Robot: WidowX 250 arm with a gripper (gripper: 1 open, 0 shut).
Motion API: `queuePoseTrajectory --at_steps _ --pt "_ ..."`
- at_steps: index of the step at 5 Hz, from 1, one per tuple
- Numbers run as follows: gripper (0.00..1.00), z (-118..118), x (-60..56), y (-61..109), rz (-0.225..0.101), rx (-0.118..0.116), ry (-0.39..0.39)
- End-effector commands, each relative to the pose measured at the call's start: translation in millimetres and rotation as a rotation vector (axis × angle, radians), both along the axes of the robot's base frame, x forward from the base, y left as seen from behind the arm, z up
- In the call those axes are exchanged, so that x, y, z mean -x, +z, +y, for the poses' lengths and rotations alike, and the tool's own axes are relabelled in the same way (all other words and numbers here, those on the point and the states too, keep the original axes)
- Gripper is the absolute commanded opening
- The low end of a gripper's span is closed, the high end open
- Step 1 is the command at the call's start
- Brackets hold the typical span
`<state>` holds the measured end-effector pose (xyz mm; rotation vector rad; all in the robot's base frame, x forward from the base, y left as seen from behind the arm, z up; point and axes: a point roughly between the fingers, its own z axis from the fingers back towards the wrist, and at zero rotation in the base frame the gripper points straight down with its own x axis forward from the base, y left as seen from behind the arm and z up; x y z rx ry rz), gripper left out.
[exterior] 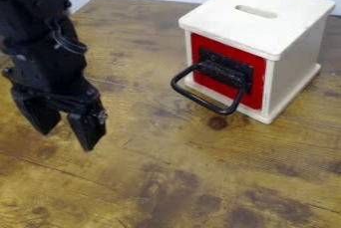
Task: Close the drawer
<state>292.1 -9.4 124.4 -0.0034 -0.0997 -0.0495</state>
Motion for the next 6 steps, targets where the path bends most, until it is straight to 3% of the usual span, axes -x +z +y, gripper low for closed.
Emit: queuePoseTrajectory --at_steps 1,2,4,6 --pt "1.00 11.9 -13.0 13.1 -0.052 0.001 0.037" --pt "1.00 1.0 -18.7 6.1 -0.052 0.001 0.003" --pt "1.00 6.7 -6.7 19.8 -0.071 -0.001 -0.056" --pt "1.00 4.6 -7.8 -3.0 -0.032 -0.002 -0.025"
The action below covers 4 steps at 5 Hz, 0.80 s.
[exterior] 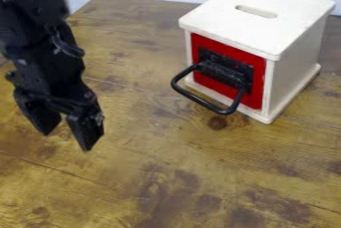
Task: Close the drawer
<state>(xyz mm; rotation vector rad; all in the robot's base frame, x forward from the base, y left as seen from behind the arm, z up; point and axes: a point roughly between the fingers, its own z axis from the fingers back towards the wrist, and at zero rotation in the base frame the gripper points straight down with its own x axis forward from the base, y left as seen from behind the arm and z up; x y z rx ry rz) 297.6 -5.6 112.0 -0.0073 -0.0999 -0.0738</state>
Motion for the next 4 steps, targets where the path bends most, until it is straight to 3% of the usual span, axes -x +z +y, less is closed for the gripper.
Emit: queuePoseTrajectory --at_steps 1,3,4 --pt "1.00 2.8 -4.9 6.6 -0.032 -0.008 0.010" --pt "1.00 6.6 0.2 16.0 -0.051 -0.009 0.134" --pt "1.00 15.0 -10.4 19.7 -0.057 -0.003 0.066"
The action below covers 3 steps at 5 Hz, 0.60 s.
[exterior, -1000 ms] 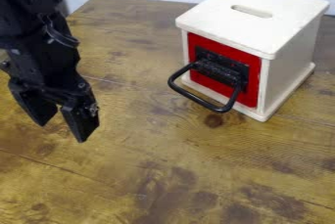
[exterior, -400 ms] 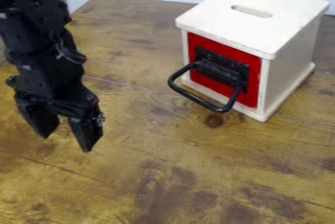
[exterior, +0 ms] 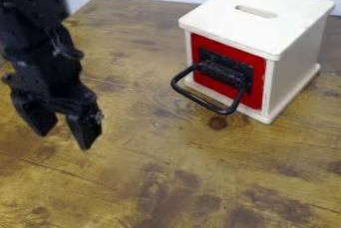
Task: Close the drawer
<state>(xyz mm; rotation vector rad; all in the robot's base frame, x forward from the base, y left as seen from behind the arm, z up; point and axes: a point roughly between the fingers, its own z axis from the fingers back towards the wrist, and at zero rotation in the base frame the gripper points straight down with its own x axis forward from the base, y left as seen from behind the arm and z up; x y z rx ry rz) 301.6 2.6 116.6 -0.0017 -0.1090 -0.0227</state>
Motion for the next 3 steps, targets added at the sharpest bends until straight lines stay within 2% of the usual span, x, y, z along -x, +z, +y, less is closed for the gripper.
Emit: queuePoseTrajectory --at_steps 1,2,3 --pt "1.00 11.5 -16.1 17.7 -0.039 -0.001 -0.023" --pt "1.00 9.0 -13.9 16.1 -0.042 -0.003 -0.054" --pt "1.00 -4.3 -9.0 14.8 -0.037 -0.002 -0.043"
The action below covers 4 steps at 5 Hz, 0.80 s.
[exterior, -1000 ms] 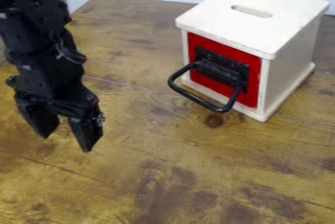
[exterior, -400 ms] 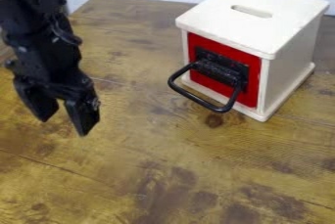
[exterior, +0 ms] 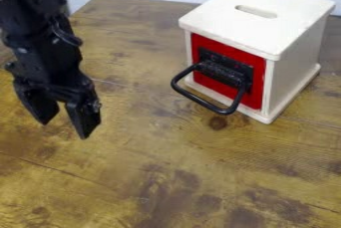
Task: Close the drawer
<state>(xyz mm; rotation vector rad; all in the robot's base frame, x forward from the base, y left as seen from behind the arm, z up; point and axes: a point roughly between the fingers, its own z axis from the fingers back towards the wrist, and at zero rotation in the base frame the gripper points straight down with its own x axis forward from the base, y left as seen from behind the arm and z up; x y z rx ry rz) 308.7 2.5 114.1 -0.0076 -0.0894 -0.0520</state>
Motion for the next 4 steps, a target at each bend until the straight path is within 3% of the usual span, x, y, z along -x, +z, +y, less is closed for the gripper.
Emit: queuePoseTrajectory --at_steps 1,2,4 --pt "1.00 -18.1 3.1 17.6 -0.067 -0.011 -0.016" --pt "1.00 -16.5 7.2 17.8 -0.078 -0.008 -0.006" --pt "1.00 -2.0 6.4 10.0 -0.056 -0.005 0.066"
